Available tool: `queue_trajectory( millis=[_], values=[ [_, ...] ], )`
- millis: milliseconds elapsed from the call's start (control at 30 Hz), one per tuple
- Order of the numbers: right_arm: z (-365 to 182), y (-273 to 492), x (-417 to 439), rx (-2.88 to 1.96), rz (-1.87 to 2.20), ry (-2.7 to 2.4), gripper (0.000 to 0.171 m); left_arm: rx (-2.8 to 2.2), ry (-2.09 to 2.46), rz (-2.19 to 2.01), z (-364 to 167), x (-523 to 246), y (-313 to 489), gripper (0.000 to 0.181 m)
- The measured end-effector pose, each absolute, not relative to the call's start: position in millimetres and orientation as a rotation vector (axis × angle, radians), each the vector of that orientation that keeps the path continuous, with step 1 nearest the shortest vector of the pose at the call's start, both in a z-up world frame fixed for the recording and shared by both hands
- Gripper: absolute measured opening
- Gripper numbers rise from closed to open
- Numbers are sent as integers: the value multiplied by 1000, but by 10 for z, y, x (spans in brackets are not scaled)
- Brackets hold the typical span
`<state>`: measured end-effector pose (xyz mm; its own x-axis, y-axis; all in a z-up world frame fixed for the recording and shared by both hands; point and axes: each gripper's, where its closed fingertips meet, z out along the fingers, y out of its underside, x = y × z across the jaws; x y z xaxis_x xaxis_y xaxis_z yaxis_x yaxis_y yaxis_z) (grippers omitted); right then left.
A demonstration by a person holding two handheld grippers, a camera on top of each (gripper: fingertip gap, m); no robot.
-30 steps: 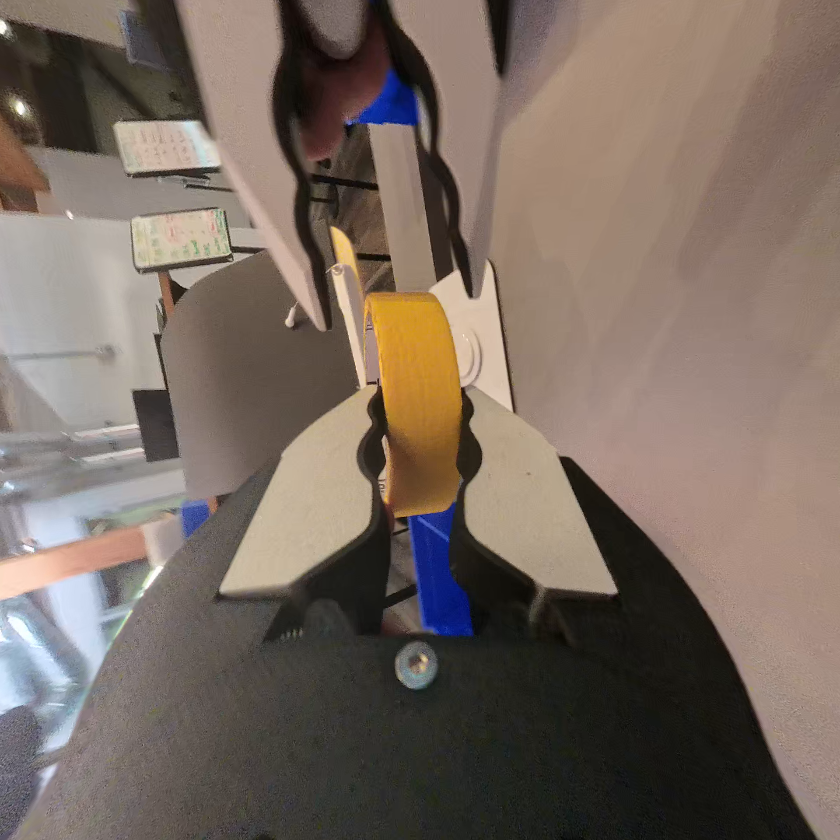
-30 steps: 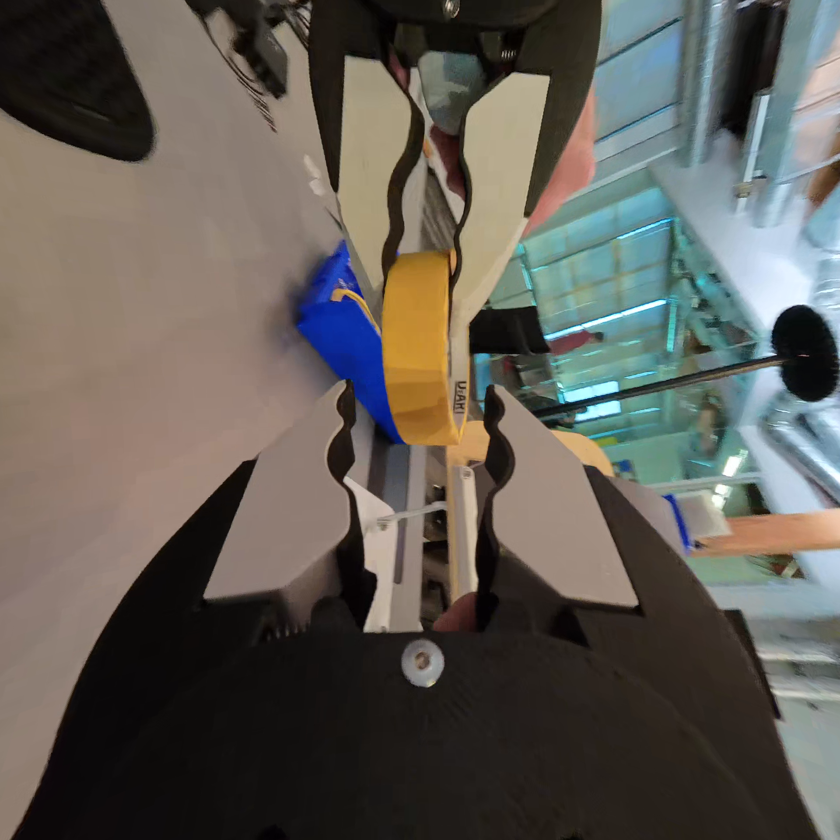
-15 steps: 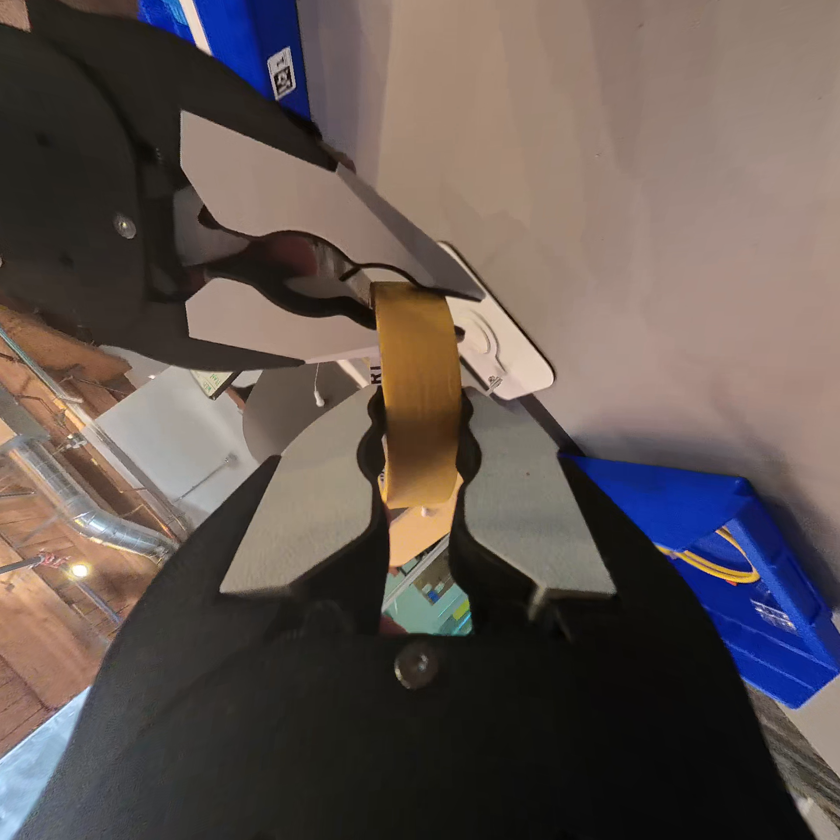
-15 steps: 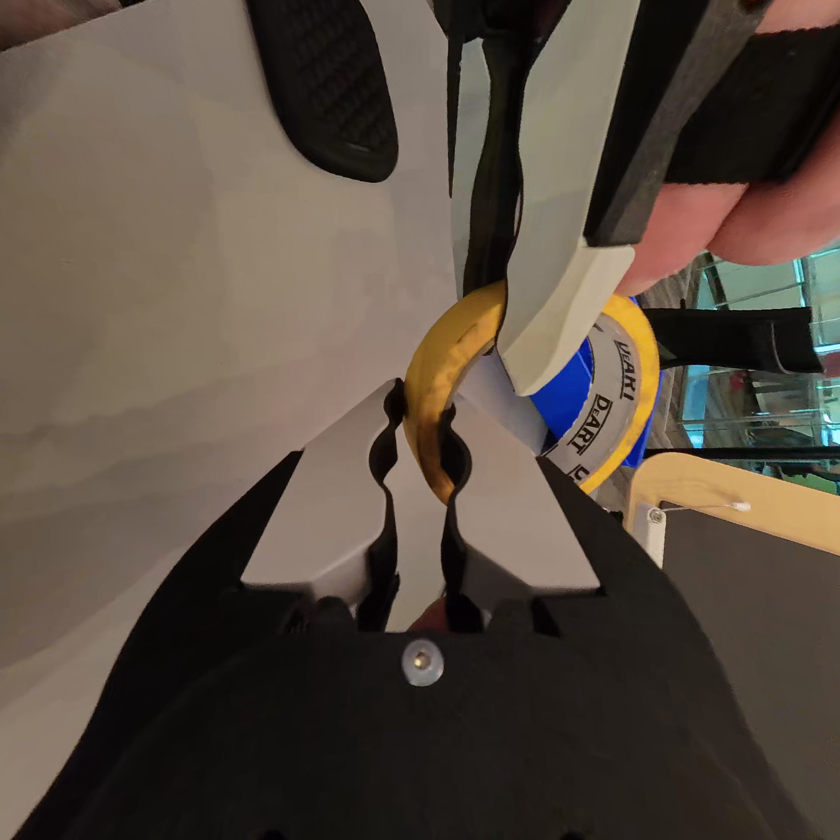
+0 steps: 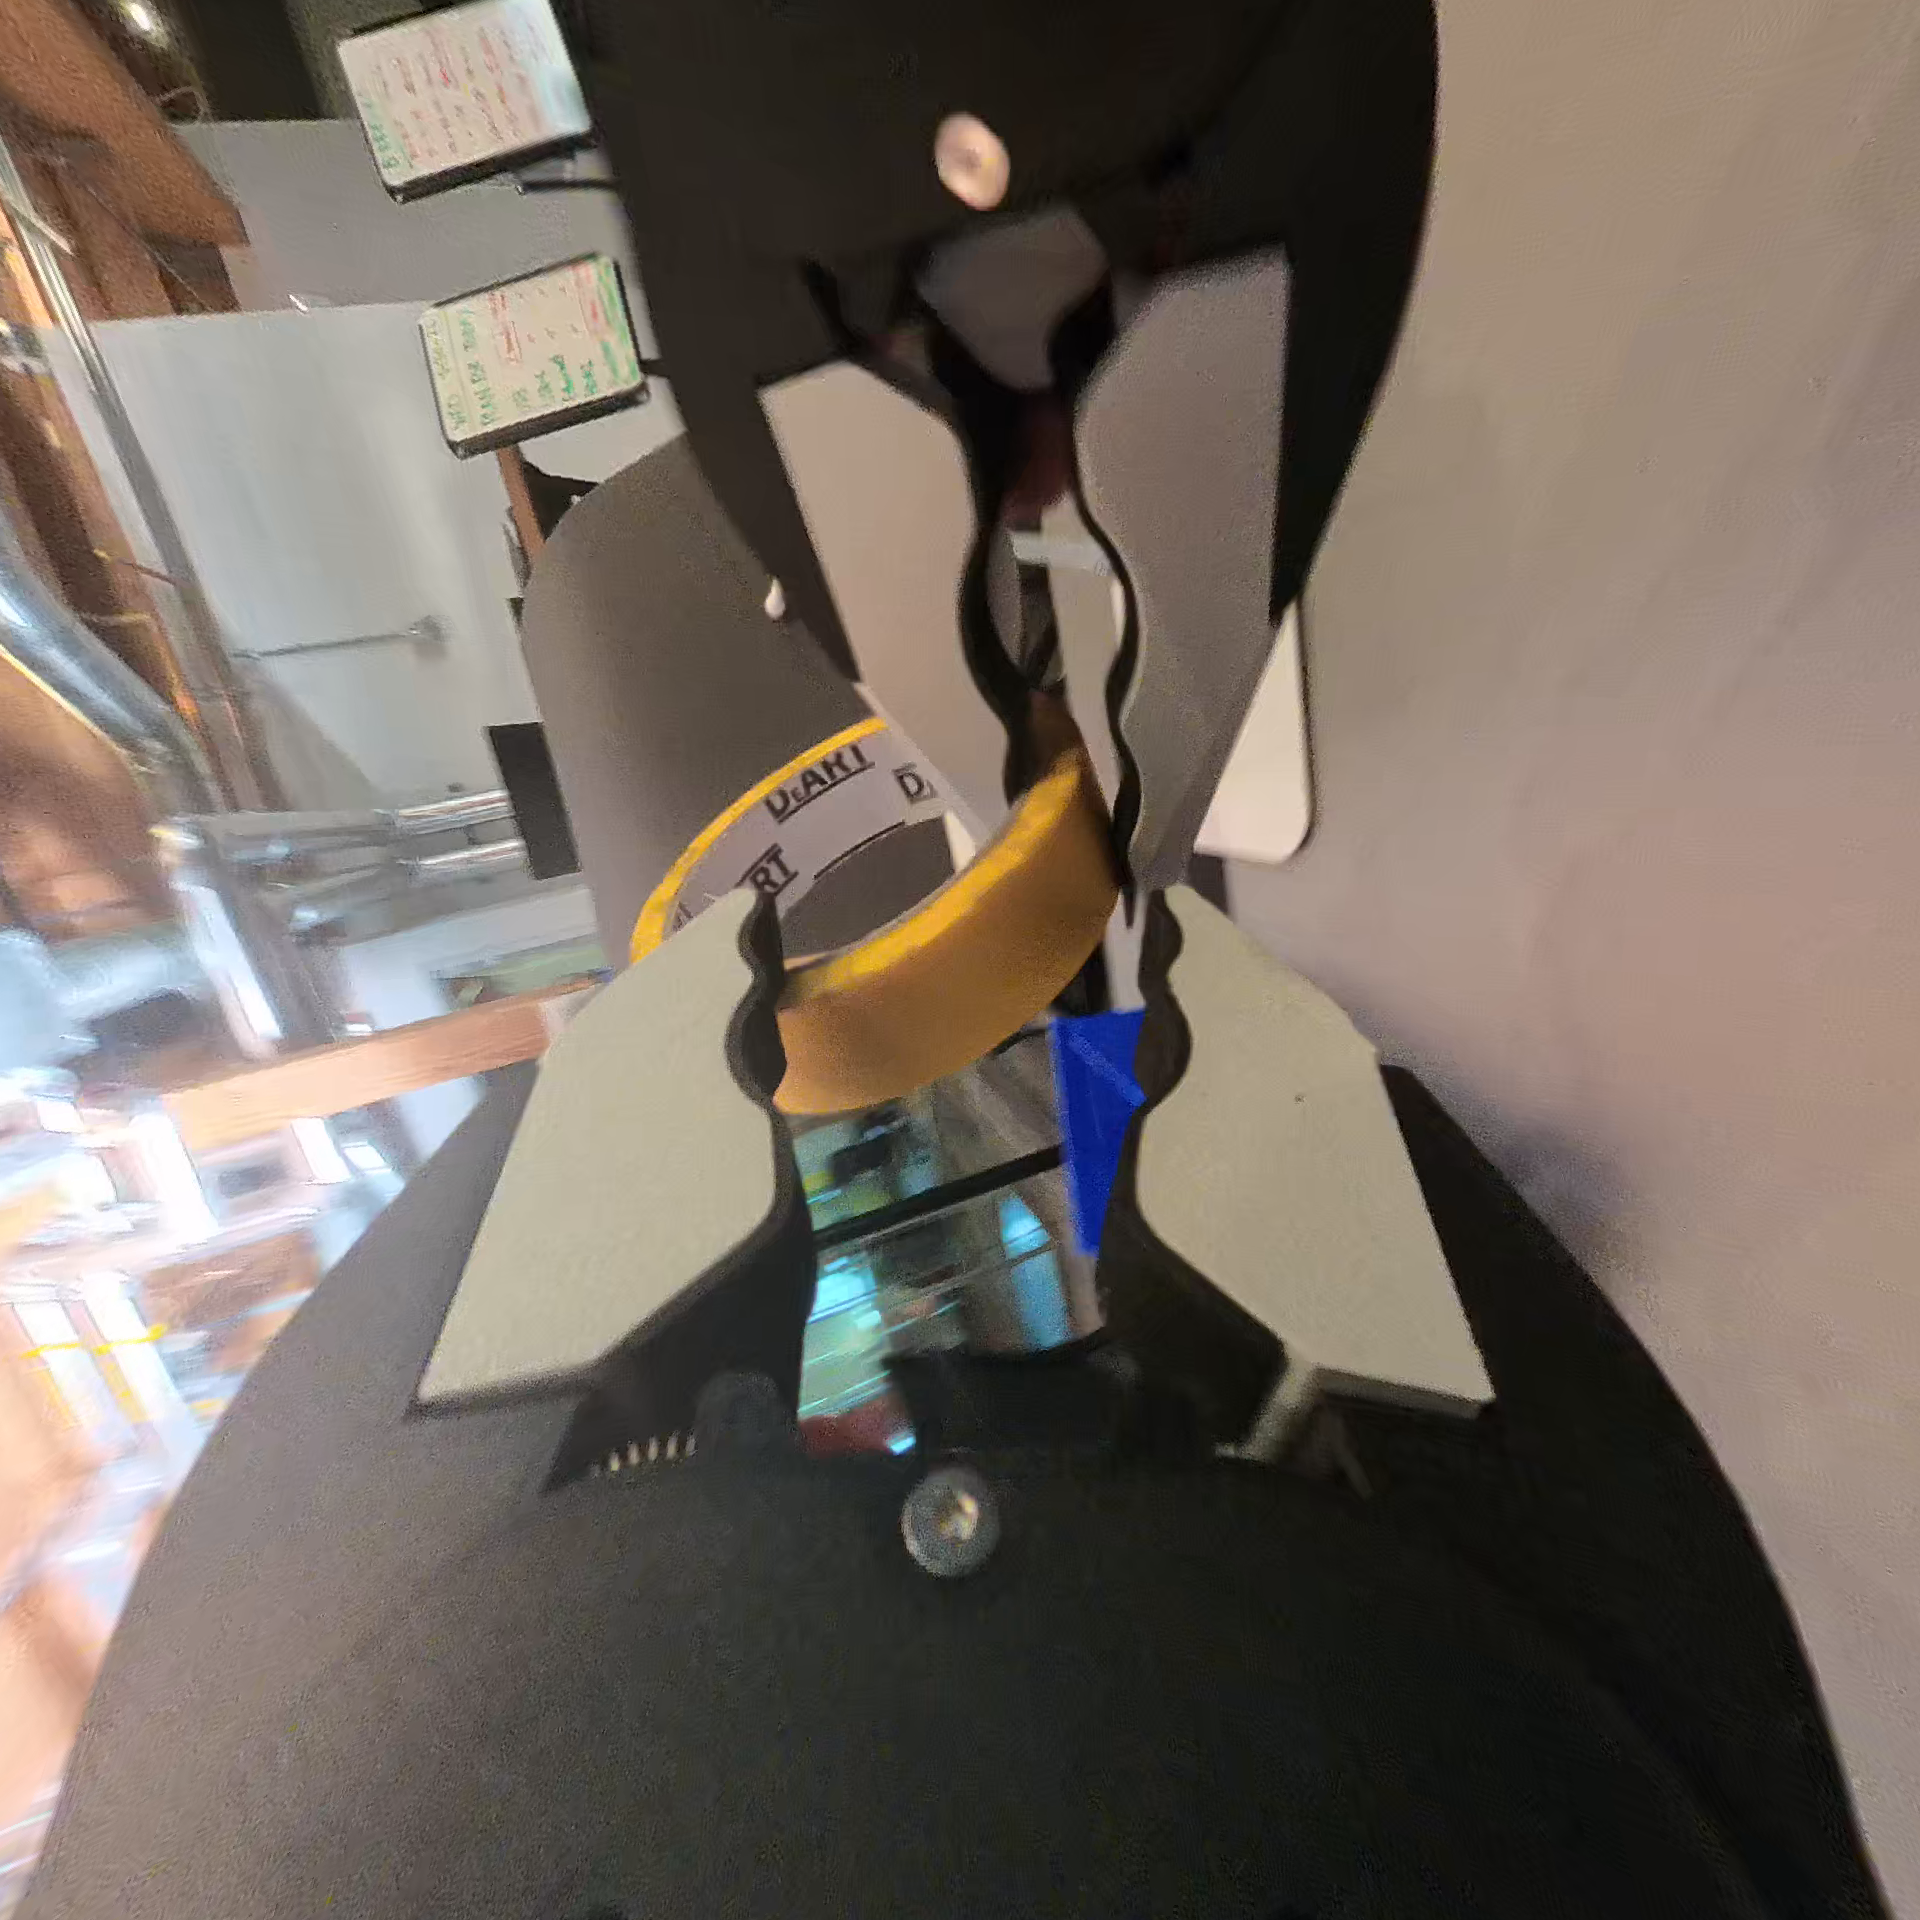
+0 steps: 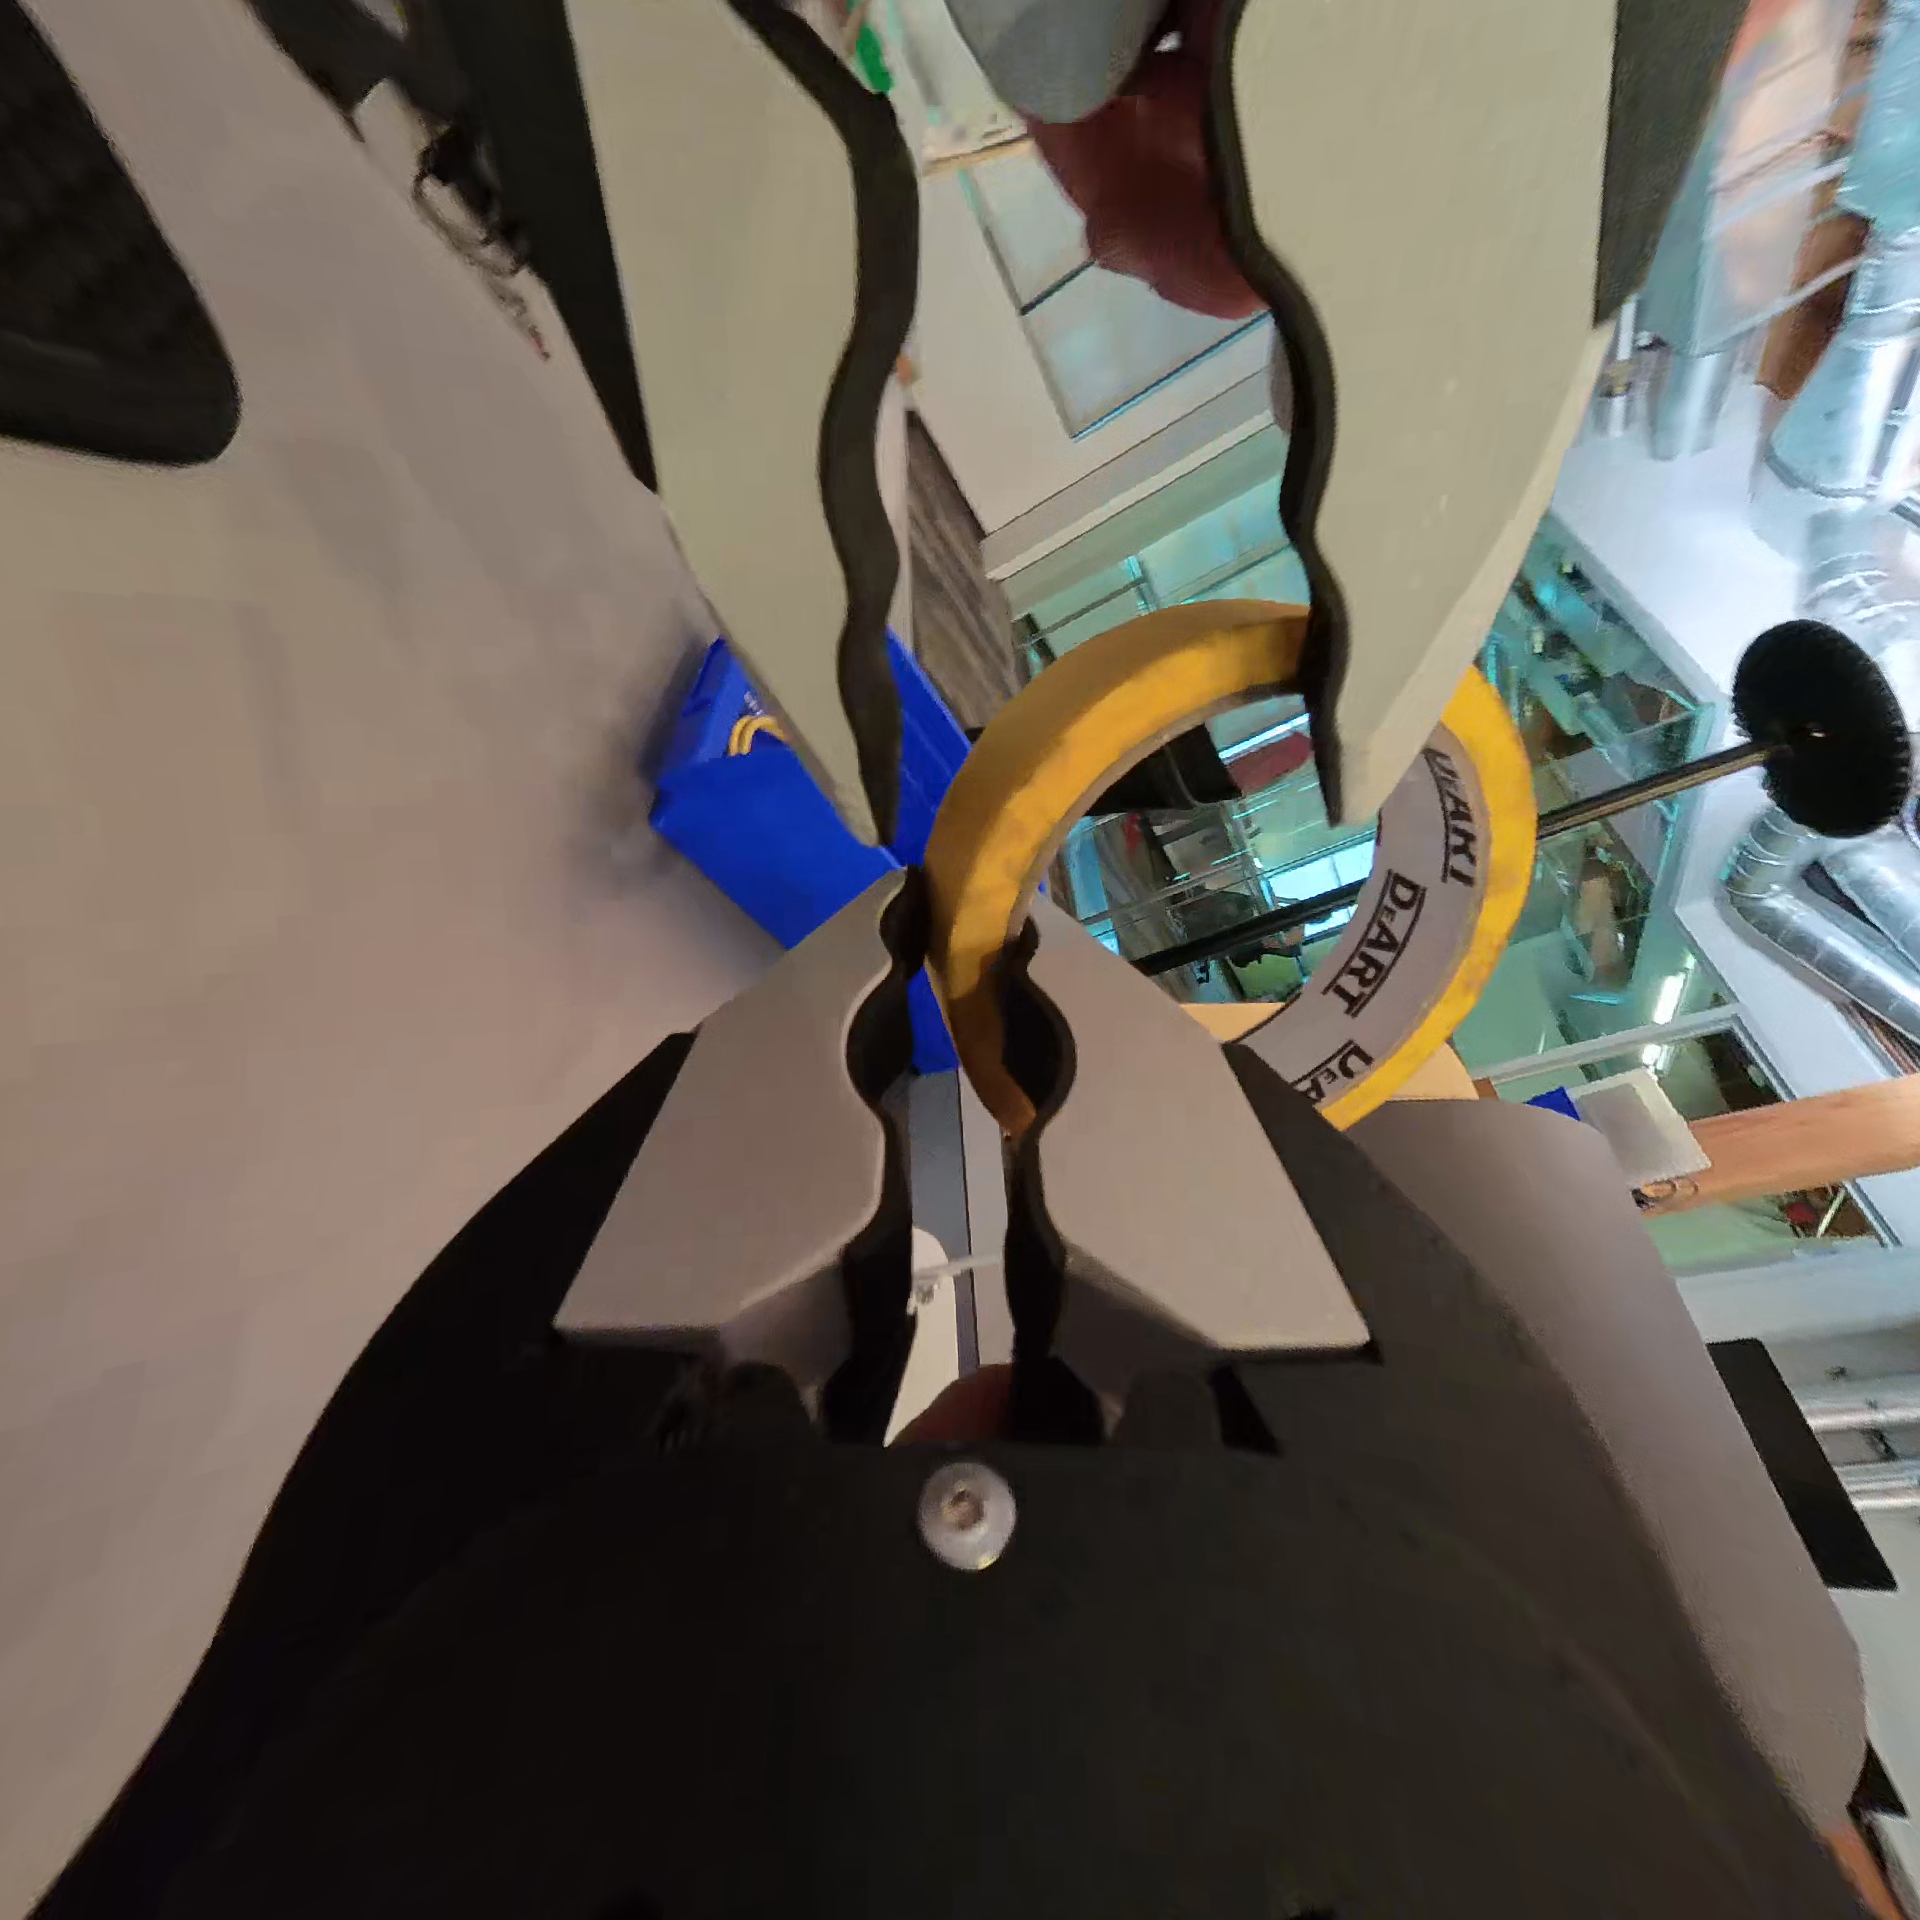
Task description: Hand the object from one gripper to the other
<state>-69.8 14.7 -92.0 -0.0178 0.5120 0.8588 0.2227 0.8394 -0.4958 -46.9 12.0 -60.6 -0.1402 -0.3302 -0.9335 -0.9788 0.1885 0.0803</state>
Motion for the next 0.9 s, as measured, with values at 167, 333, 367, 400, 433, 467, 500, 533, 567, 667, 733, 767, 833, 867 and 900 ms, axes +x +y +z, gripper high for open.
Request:
queue_trajectory(
  millis=[167,333,367,400,433,467,500,533,567,667,733,767,833,867,900],
  values=[
    [-847,144,-715,-608,410,-1505,8,-1393,1356,587,-240,-453,13,83],
    [-749,-212,-664,-483,640,-1513,8,-1554,1188,133,-301,-412,96,129],
    [-741,-264,-660,-464,658,-1516,7,-1581,1177,46,-360,-386,105,133],
    [-749,-307,-659,-448,664,-1528,7,-1598,1162,-31,-405,-356,115,136],
    [-754,-343,-656,-432,670,-1536,7,-1623,1152,-83,-457,-349,131,138],
    [-757,-373,-654,-423,680,-1543,7,-1648,1157,-135,-517,-340,130,137],
    [-770,-404,-655,-414,688,-1556,7,-1652,1162,-191,-548,-318,116,131],
    [-784,-427,-658,-405,688,-1566,7,-1637,1168,-248,-554,-281,89,124],
    [-788,-445,-661,-401,694,-1570,7,-1616,1182,-304,-561,-237,46,118],
    [-797,-475,-660,-395,719,-1574,7,-1568,1172,-356,-544,-182,22,116],
    [-799,-477,-664,-397,724,-1574,7,-1540,1156,-370,-531,-163,23,114],
    [-802,-475,-666,-394,719,-1574,7,-1525,1151,-373,-527,-161,22,114],
    [-802,-483,-666,-392,723,-1573,7,-1507,1139,-389,-517,-158,12,113],
    [-801,-494,-665,-389,728,-1576,7,-1504,1131,-409,-514,-154,2,114],
    [-801,-506,-662,-389,735,-1579,7,-1499,1125,-423,-510,-150,-7,119]
  ],
)
